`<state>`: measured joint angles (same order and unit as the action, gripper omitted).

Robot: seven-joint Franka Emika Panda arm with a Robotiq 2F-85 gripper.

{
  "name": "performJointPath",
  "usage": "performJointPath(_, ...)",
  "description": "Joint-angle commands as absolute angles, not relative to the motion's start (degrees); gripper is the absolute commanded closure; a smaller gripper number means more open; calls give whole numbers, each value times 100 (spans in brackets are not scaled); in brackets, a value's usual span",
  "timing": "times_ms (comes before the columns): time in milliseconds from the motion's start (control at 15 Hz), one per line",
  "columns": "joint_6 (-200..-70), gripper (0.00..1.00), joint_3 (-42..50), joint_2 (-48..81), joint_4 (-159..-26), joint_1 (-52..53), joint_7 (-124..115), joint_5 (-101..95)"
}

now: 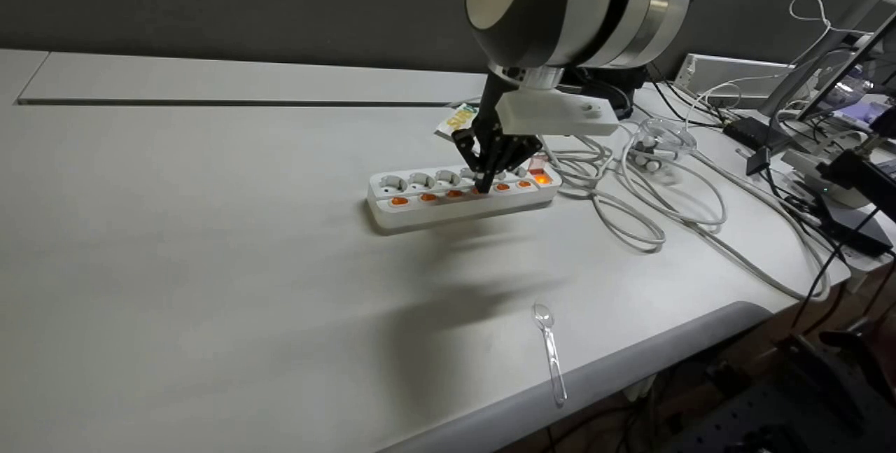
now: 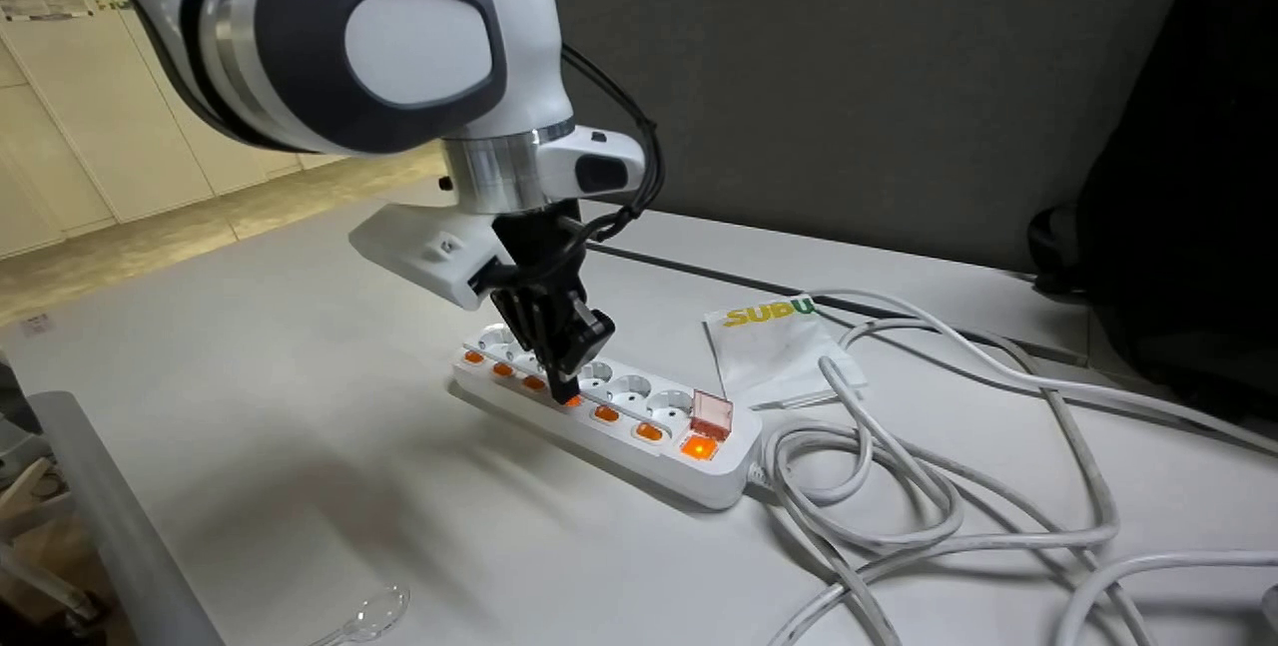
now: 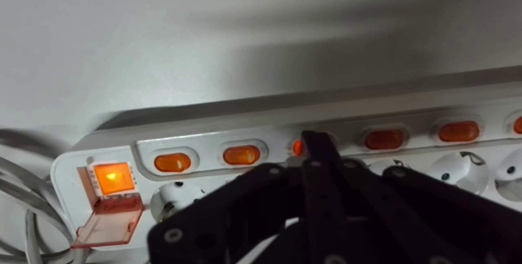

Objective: Turn off the switch at the fourth from the right

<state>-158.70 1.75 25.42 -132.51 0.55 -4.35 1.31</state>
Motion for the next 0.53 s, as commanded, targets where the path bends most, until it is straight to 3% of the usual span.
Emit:
performJointPath(0,-15949,100,17,2721,-13181,-143,-316,372)
performJointPath(467,-16053,100,-592,3046,-13102,-906,328,1511)
